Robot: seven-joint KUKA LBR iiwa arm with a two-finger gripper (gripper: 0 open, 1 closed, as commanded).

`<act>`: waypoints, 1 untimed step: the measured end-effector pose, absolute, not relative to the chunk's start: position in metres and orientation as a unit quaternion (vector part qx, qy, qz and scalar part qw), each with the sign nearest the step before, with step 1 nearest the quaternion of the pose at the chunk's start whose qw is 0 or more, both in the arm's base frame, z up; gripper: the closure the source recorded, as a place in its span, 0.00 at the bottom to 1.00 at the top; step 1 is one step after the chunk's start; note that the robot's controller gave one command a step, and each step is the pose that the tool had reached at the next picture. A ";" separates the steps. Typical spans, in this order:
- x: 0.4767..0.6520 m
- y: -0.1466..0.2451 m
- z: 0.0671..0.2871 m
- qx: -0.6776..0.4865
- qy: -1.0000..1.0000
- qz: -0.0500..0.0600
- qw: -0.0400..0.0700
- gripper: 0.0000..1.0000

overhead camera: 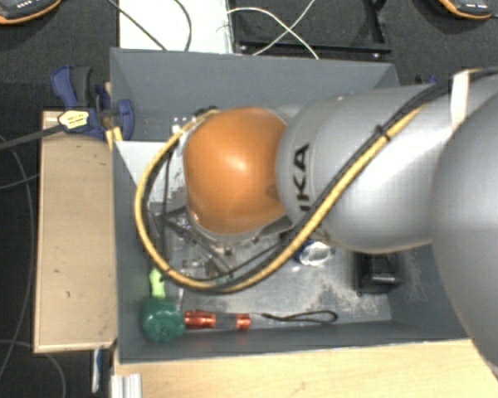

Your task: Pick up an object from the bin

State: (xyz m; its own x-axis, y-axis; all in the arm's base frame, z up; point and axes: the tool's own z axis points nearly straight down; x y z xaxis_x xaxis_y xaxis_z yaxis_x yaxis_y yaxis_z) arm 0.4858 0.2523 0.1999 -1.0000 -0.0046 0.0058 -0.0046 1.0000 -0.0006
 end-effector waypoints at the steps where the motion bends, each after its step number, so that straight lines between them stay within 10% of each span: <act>1: 0.488 0.251 0.205 -0.002 -1.000 -0.001 -0.001 0.00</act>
Offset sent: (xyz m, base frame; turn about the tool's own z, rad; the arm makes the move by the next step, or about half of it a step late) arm -0.0092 -0.0113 -0.1299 0.0383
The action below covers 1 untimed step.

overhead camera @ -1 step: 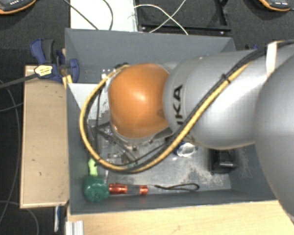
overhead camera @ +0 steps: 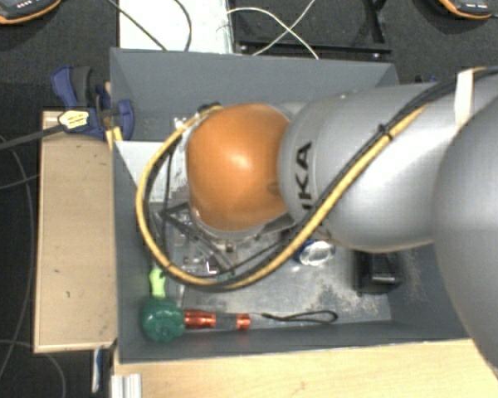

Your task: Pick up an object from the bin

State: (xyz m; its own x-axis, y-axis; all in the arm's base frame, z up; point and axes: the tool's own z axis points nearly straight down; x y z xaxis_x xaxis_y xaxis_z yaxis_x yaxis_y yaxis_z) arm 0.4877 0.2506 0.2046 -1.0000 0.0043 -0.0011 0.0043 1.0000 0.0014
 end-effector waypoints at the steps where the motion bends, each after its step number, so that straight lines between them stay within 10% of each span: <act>1: 0.477 0.233 0.095 0.019 1.000 -0.010 -0.012 0.00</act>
Offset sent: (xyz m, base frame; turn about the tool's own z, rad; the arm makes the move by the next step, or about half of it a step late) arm -0.0042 0.0010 -0.0511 -0.3992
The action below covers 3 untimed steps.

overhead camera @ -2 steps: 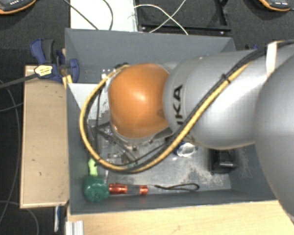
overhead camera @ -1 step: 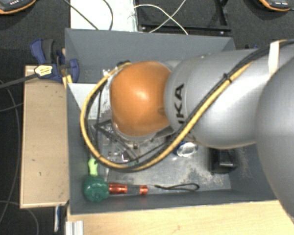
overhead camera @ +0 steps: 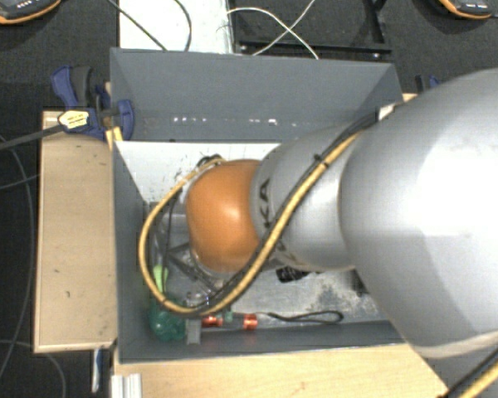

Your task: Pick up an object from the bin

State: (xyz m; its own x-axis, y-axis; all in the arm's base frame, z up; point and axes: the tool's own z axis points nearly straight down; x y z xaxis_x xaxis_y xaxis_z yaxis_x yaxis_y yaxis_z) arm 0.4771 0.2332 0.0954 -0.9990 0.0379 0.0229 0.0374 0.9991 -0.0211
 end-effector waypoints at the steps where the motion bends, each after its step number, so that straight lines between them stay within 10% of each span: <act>1: 0.485 0.252 0.155 0.195 -0.981 -0.002 -0.003 0.00; 2: 0.476 0.202 0.100 -0.001 -1.000 0.010 0.012 0.00; 3: 0.480 0.251 0.074 0.403 -0.915 0.000 -0.006 0.00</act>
Offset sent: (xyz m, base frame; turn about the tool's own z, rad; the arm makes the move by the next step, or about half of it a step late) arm -0.0012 -0.0307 0.0046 -0.0377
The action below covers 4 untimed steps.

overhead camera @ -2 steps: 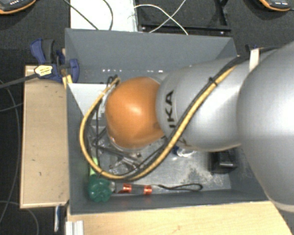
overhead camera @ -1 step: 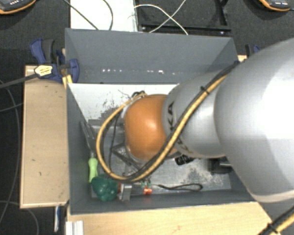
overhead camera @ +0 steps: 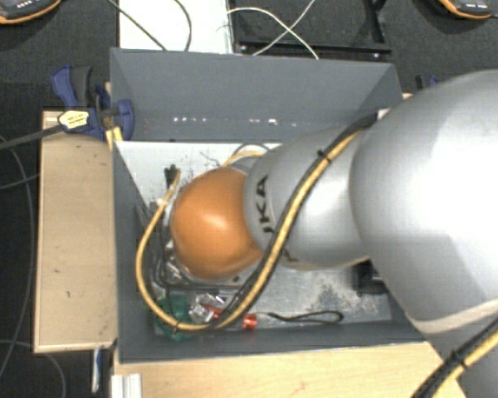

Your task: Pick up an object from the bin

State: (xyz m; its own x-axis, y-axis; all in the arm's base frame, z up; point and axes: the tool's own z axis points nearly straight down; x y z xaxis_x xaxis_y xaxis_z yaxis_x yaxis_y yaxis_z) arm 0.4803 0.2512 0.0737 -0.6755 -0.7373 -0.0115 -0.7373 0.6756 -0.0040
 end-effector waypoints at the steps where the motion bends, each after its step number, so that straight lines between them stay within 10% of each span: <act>1: 0.480 0.257 0.077 -0.146 0.989 -0.008 -0.016 1.00; 2: 0.480 0.257 0.077 -0.144 0.989 -0.008 -0.017 1.00; 3: 0.481 0.257 0.131 -0.144 0.990 -0.008 -0.014 1.00; 4: 0.480 0.257 0.109 -0.141 0.990 -0.008 -0.017 1.00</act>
Offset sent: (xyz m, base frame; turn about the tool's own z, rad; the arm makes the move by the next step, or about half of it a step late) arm 0.0000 0.0000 0.0000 0.0000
